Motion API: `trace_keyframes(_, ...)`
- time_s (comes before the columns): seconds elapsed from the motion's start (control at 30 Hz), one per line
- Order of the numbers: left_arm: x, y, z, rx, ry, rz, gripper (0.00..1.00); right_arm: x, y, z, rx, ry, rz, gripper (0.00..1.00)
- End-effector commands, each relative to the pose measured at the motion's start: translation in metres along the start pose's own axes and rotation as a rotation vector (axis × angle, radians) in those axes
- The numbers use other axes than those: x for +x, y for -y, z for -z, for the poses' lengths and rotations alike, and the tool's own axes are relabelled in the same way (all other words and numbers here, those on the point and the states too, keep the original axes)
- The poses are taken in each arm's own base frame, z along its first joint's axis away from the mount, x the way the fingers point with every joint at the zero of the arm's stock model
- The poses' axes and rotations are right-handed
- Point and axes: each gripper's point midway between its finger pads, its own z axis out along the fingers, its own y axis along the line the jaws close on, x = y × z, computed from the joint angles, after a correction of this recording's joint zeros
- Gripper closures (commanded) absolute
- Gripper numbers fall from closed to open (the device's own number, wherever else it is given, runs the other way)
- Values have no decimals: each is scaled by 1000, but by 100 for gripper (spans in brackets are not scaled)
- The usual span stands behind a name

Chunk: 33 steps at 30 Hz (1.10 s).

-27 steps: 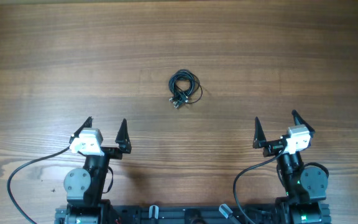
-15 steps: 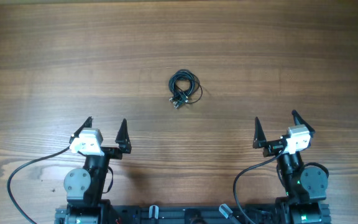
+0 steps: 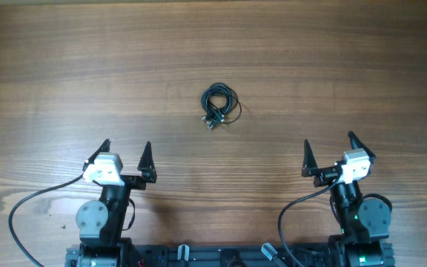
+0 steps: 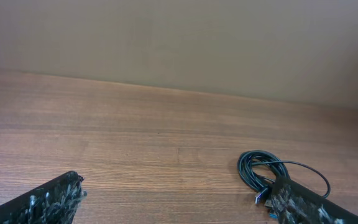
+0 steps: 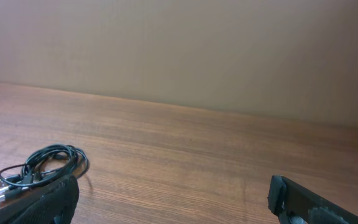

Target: Untangle cables

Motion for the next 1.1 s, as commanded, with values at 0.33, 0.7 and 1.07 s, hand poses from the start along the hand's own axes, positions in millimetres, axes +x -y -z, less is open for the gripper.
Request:
trace_keyframes(0.33, 2, 1, 0, 8, -5, 7, 0, -2, -1, 0, -7, 11, 9, 0)
trace_keyframes(0.7, 14, -6, -4, -37, -72, 225, 0, 0, -1, 0, -8, -38, -85, 0)
trace_keyframes(1.07, -33, 21, -40, 9, -416, 279, 0, -12, -5, -4, -33, -441, -206, 0)
